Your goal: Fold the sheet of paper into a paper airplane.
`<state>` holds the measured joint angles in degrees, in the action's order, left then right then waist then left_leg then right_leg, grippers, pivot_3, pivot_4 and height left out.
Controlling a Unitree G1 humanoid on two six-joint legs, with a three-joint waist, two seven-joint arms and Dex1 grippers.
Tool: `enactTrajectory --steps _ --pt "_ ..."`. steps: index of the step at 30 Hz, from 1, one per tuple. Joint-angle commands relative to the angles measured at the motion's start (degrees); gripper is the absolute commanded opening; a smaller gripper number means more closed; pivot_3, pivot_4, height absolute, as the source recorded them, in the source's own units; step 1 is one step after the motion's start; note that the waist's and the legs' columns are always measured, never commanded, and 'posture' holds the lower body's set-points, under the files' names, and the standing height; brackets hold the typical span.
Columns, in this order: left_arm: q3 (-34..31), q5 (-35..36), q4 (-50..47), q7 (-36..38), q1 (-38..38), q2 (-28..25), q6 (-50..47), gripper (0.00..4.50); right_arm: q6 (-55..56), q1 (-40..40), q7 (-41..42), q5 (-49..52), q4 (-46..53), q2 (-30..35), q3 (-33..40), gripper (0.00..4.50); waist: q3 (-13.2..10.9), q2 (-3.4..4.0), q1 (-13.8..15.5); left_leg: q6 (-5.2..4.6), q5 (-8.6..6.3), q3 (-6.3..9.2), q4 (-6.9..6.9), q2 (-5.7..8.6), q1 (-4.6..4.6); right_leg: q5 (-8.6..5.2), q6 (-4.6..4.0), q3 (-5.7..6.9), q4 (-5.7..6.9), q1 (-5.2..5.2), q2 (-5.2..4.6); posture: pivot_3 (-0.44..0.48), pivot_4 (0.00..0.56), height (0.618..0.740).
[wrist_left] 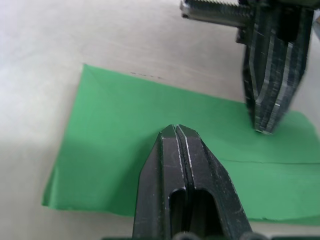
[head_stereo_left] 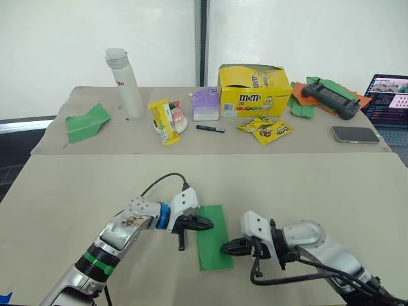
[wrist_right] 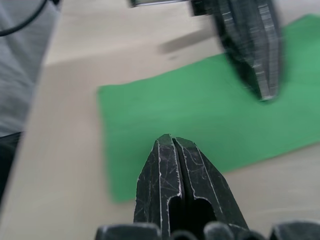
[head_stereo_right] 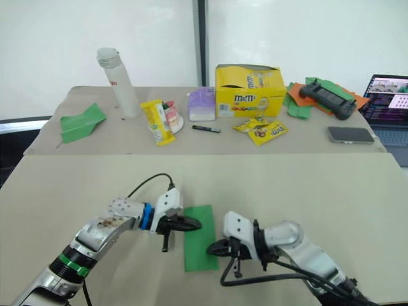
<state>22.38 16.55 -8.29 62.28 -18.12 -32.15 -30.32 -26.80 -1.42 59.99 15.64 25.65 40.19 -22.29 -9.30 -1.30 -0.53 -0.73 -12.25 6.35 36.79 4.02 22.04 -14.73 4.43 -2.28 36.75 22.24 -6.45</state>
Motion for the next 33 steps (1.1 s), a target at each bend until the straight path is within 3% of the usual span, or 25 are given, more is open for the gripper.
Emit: enactTrajectory --steps 1,7,15,19,24,33 --pt "0.2 0.1 -0.2 1.1 0.5 -1.5 -1.8 0.0 -0.4 4.6 1.2 0.7 1.5 2.4 -1.2 0.01 0.0 0.0 0.0 0.0 0.0 0.0 0.0 0.0 0.0 0.0 0.0 0.0 0.0 0.0 0.0 0.0 0.15 0.74" --pt "-0.4 0.5 0.6 2.1 -0.6 -2.0 -1.6 0.0 -0.3 8.1 0.9 4.4 4.8 3.4 2.5 0.01 0.0 -0.01 0.1 0.02 -0.02 0.0 0.0 -0.01 0.02 -0.02 0.03 -0.01 -0.01 0.01 -0.01 0.0 0.15 0.74" --pt "-1.3 0.7 1.2 1.0 -0.8 -0.5 -0.5 0.0 -13.5 2.5 -6.1 33.3 10.7 -3.2 19.9 0.01 0.0 -0.04 0.3 0.02 -0.02 0.02 0.0 -0.03 0.12 0.02 -0.03 -0.05 -0.01 0.08 -0.02 0.0 0.15 0.74" --pt "-1.9 0.6 0.7 -0.4 -0.1 0.2 -0.5 0.0 -7.3 -1.9 -8.5 16.6 5.9 -2.0 11.0 0.01 0.0 -0.04 0.4 0.02 -0.02 0.01 0.0 -0.02 0.13 0.0 0.01 -0.01 -0.03 0.12 -0.01 0.0 0.15 0.74" --pt "-2.8 0.7 0.1 -1.8 0.5 0.4 -0.4 0.0 -1.0 -3.0 -7.0 8.0 -2.4 -3.1 4.3 0.01 0.0 -0.04 0.6 0.02 -0.02 -0.02 0.0 0.03 0.26 0.23 -0.38 -0.02 0.0 0.29 -0.03 0.0 0.15 0.74" --pt "-2.6 0.1 0.1 -3.7 1.1 0.9 0.3 0.0 5.0 -10.5 -5.6 3.1 -19.1 -7.6 4.7 0.01 0.0 -0.04 0.0 0.03 -0.01 -0.03 0.01 -0.02 0.12 0.16 -0.26 -0.02 0.01 0.17 0.03 0.0 0.15 0.74"
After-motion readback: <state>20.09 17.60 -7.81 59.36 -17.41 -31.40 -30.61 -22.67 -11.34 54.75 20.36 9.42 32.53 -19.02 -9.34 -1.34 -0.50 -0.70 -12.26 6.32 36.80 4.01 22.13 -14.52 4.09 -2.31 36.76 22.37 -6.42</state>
